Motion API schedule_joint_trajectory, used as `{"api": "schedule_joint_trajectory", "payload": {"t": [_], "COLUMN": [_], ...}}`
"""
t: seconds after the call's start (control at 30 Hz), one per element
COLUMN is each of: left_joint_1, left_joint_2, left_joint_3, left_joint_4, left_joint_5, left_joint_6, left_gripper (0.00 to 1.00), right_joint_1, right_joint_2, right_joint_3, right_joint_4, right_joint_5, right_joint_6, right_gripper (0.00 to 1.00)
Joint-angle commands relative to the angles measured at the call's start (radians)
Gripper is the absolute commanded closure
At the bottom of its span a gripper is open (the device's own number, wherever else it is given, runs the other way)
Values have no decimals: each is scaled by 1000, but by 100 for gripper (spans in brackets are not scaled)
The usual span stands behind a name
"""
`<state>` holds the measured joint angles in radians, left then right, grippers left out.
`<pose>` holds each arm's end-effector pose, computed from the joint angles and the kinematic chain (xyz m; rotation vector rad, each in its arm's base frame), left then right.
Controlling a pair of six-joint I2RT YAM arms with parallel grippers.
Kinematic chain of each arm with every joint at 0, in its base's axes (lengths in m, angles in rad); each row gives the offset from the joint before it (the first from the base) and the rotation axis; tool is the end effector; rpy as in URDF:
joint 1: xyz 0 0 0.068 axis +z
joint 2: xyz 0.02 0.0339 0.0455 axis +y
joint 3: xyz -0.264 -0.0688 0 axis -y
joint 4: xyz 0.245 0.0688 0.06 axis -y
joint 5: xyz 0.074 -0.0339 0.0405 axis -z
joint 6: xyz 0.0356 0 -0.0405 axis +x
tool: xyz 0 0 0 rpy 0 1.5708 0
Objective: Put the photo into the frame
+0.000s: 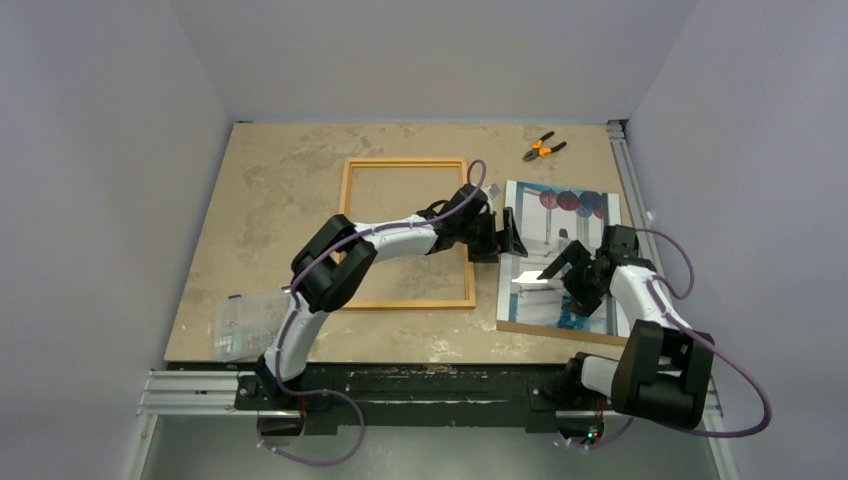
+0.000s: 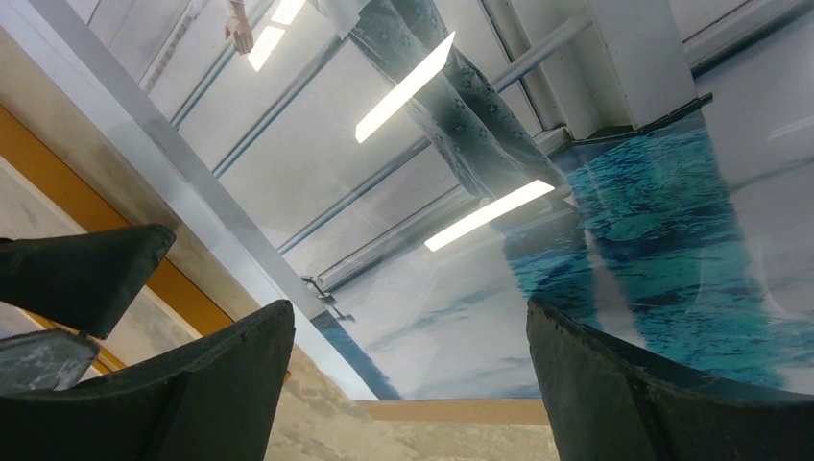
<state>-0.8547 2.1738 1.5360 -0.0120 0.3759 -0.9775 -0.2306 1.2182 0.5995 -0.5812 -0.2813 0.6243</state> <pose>0.3102 -0.3764 0.1685 0.0838 2.5625 -1.3001 0.1993 -0.0366 0.1672 1.0902 2.5720 0.4902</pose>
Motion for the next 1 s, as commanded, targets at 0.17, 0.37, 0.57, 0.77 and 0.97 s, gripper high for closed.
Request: {"api": "schedule_joint_trajectory", "payload": {"t": [0.17,0.37,0.57,0.77,0.97], "left_joint_1": [3,3,1,-4,-10], "left_joint_2": [85,108,59,29,56], "left_joint_3": [122,130,98,112,128], "left_joint_4": [-35,-63,-104,-208,-195], "left_joint_5": [13,-18,-138,-217,-190], "left_joint_6": [-38,-43,-27,22,23], "left_gripper": [14,15,17,16,15], "right_joint_1": [0,-2,-3,-4,-5], "right_joint_2": [64,65,69,73,72], "right_joint_3": [-47,-52,-43,-48,-49], "right_joint_4": [42,47,40,46,47], "right_joint_5": [-6,-13,-16,-19,-22], "right_joint_6": [-36,-39,-46,-48,-49], "right_gripper": [11,11,11,11,12]}}
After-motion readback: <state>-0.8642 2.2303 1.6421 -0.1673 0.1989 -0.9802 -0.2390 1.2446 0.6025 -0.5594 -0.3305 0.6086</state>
